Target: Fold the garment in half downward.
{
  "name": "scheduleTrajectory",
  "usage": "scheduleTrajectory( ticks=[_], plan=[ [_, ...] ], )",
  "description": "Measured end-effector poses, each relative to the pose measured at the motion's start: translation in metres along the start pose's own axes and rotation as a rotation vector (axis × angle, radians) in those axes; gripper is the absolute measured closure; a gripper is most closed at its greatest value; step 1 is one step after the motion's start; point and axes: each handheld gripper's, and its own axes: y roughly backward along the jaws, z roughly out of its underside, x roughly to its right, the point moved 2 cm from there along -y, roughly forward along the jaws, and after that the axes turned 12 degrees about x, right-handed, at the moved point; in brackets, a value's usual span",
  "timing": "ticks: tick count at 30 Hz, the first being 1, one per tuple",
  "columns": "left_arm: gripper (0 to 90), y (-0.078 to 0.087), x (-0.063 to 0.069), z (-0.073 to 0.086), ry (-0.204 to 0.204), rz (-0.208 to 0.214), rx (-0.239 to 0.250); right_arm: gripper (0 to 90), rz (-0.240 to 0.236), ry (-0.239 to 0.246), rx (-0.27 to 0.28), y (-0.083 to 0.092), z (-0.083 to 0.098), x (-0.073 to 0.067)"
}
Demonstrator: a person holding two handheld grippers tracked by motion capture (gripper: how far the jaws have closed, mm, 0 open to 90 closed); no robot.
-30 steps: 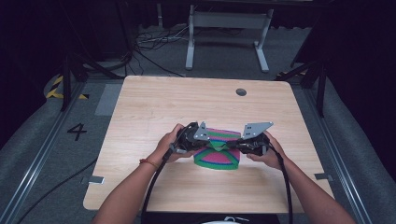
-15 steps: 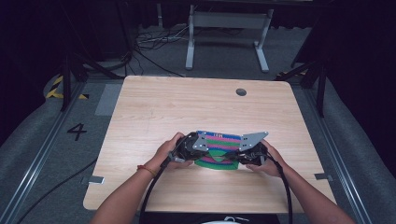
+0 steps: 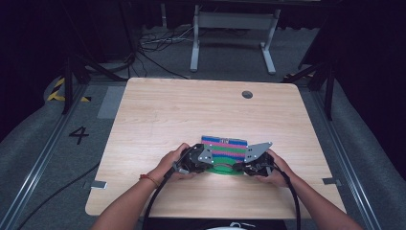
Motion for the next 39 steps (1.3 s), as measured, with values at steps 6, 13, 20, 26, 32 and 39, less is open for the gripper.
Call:
scheduleTrajectory(
  ticks=[6,13,20,26,32,39],
  plan=[
    [76.8,0.002,0.006,0.005,0.007,0.018,0.013,87.6,0.002,-0.005,-0.003,0.002,0.004,-0.001],
    [74.9,0.000,0.007,0.011,0.024,-0.002,0.070,87.6,0.029,0.021,0.009,0.002,0.009,-0.001],
    [78.6,-0.003,0.004,0.014,0.076,-0.023,0.119,87.7,0.069,0.010,0.034,0.004,0.014,0.004],
    [75.8,-0.003,0.004,0.013,0.103,-0.015,0.124,86.1,0.079,0.010,0.034,0.005,0.014,0.004],
    [70.1,0.001,0.002,0.010,0.120,-0.016,0.135,78.4,0.084,0.035,0.031,0.008,0.009,-0.001],
    [58.1,0.010,0.006,0.005,0.091,-0.058,0.080,71.9,0.107,0.027,0.061,0.018,0.003,-0.003]
  ],
)
